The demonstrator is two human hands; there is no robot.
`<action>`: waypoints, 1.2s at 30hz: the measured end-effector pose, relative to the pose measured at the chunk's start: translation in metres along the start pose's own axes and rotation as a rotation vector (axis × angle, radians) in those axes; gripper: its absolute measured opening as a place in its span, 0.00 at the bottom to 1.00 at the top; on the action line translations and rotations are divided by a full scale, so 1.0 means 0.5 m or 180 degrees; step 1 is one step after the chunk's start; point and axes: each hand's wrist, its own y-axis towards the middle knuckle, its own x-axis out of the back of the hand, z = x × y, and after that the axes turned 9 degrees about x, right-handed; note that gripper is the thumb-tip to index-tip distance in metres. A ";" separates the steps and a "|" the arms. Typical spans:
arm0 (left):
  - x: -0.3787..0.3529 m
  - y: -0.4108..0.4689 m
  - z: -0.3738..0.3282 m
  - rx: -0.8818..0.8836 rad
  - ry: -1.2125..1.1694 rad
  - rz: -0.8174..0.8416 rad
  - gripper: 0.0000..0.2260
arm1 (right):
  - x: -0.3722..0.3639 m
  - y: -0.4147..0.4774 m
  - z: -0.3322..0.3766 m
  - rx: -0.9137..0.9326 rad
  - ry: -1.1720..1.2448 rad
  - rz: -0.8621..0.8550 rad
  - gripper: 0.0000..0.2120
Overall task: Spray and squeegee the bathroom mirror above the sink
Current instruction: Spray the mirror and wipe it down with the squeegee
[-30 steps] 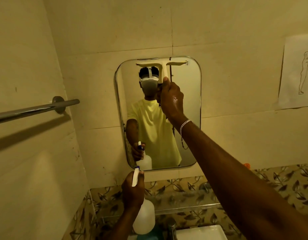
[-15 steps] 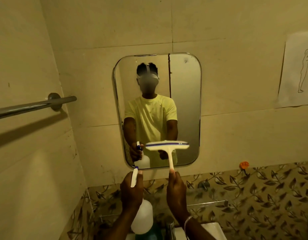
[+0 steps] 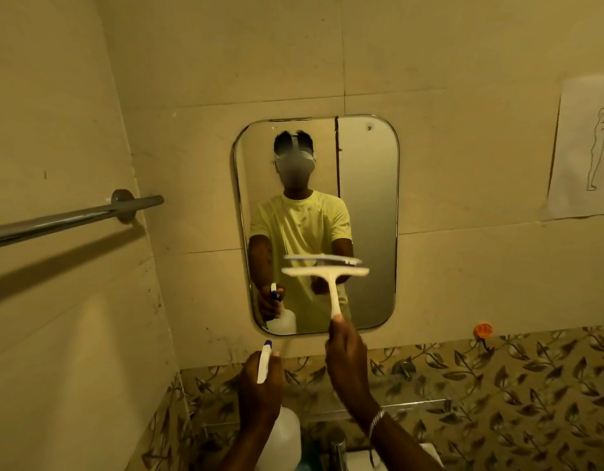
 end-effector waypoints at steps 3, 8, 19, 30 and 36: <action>0.009 0.005 -0.011 -0.0068 -0.0113 -0.0033 0.10 | -0.023 0.097 0.117 0.0474 0.0075 0.0216 0.19; 0.021 0.008 -0.020 0.0044 -0.0146 -0.0048 0.07 | -0.073 0.216 0.303 0.1047 -0.0016 0.0152 0.21; 0.053 0.025 -0.025 -0.0217 -0.0179 -0.0027 0.09 | -0.168 0.293 0.450 0.1136 -0.0154 0.0051 0.23; 0.062 0.056 -0.027 -0.0298 -0.0173 -0.0135 0.05 | -0.193 0.320 0.425 0.1422 -0.0350 -0.0065 0.22; 0.053 0.067 0.008 -0.0191 -0.0087 -0.0216 0.10 | -0.194 0.263 0.344 0.1365 -0.0329 0.0039 0.22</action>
